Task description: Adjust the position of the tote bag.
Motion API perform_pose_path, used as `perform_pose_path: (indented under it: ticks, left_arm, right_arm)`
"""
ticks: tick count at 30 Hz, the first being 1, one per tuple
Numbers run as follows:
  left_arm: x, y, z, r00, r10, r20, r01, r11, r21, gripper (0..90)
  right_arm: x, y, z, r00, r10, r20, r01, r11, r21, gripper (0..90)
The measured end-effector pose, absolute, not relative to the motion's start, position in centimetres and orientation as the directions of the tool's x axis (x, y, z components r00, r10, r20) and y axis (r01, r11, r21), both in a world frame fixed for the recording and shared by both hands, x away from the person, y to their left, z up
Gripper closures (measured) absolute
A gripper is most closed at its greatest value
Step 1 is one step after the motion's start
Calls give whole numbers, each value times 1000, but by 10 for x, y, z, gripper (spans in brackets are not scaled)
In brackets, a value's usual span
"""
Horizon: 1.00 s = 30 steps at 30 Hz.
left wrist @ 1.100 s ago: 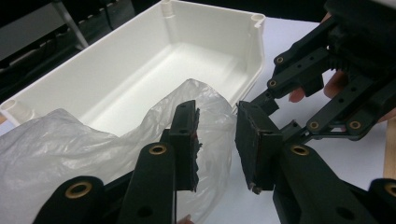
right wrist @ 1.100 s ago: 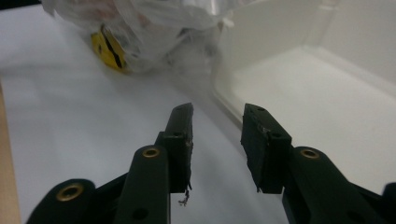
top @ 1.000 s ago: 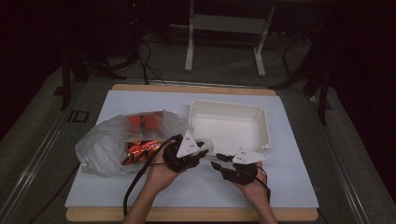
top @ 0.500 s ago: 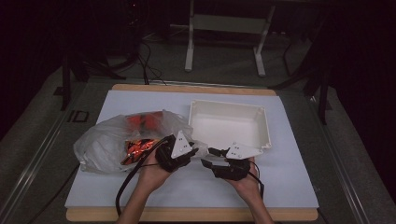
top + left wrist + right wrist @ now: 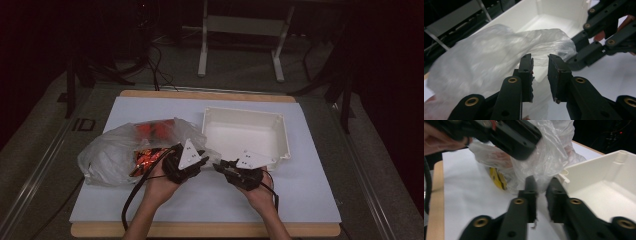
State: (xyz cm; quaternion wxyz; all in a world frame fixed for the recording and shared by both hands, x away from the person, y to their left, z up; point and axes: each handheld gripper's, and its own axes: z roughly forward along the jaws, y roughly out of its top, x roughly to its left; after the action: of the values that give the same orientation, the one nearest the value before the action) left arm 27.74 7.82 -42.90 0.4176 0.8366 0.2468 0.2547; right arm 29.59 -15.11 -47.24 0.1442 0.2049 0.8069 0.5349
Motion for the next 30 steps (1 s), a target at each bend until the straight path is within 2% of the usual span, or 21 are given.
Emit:
perform_pose_path:
  ticks: [3, 4, 12, 18, 23, 25, 27, 30]
  left_arm:
    - [276, 81, -428, 744, 631, 221, 197, -524, 829, 735]
    - [270, 93, -426, 724, 653, 222, 195, -503, 842, 729]
    - [256, 130, -422, 626, 741, 243, 236, -477, 846, 702]
    - [249, 137, -449, 659, 726, 197, 310, -500, 809, 659]
    - [247, 132, -469, 709, 688, 158, 329, -520, 788, 573]
    - [246, 128, -473, 722, 671, 167, 326, -543, 774, 556]
    - [247, 124, -480, 719, 670, 184, 342, -573, 745, 578]
    - [248, 126, -489, 709, 681, 182, 369, -580, 726, 678]
  right_arm:
    - [295, -152, -472, -872, 490, -22, 170, 343, 924, 828]
    - [294, -154, -471, -868, 495, -29, 168, 349, 922, 869]
    - [291, -163, -470, -860, 509, -40, 165, 352, 921, 880]
    - [287, -173, -472, -853, 520, -46, 166, 355, 920, 880]
    - [284, -179, -471, -849, 526, -48, 168, 357, 919, 880]
    - [284, -180, -471, -848, 528, -51, 166, 356, 920, 881]
    - [284, -181, -470, -846, 530, -53, 166, 356, 920, 881]
    - [283, -182, -469, -845, 532, -60, 159, 357, 921, 882]
